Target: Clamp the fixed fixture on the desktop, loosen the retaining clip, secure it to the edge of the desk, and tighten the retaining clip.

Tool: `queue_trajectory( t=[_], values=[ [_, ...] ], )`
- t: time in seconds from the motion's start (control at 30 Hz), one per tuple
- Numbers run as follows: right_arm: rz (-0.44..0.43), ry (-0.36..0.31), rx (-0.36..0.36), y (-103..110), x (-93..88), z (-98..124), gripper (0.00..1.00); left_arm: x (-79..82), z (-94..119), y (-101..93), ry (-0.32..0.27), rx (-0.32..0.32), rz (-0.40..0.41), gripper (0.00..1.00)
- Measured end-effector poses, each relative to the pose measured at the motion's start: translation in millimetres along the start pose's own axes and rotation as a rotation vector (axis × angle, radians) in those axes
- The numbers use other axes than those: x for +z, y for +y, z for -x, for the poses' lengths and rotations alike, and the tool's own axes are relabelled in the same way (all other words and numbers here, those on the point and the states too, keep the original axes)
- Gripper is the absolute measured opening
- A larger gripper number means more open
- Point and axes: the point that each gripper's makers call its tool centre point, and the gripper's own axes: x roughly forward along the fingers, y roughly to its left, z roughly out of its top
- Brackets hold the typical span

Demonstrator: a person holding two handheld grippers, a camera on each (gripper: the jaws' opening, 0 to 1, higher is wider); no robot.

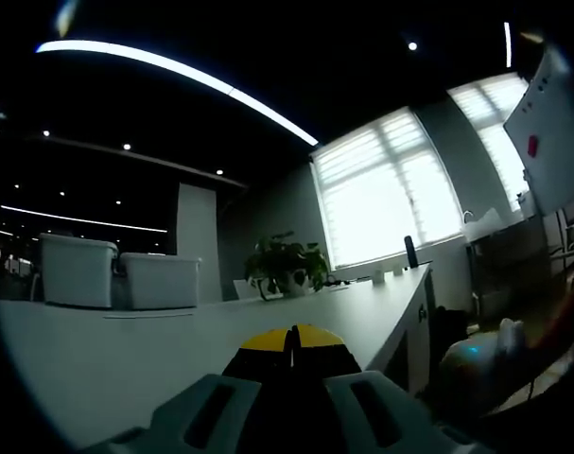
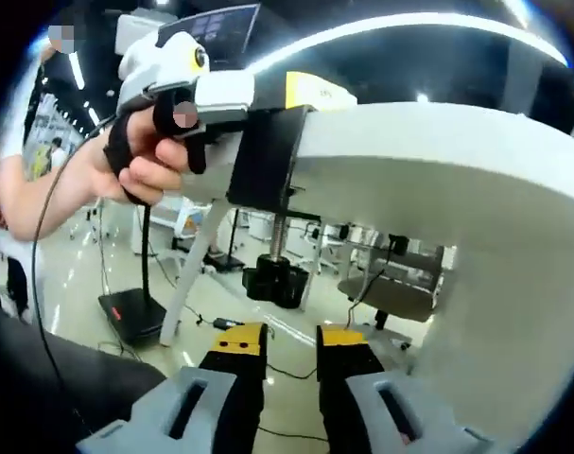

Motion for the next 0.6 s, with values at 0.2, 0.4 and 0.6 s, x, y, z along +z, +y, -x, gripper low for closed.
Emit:
queue_trajectory(
  t=[0.2,0.4,0.6],
  values=[
    [-0.102,-0.029,-0.27,8,-1.2,28,0.31,-0.2,1,0.2,-0.001,0.001,0.0,0.01],
    [-0.154,-0.059,-0.547,19,12.7,24,0.31,-0.4,1,0.6,-0.003,0.011,-0.002,0.01],
    [-0.116,-0.063,-0.589,14,26.8,1,0.33,-0.4,-1,2.4,-0.008,0.019,-0.006,0.01]
  ],
)
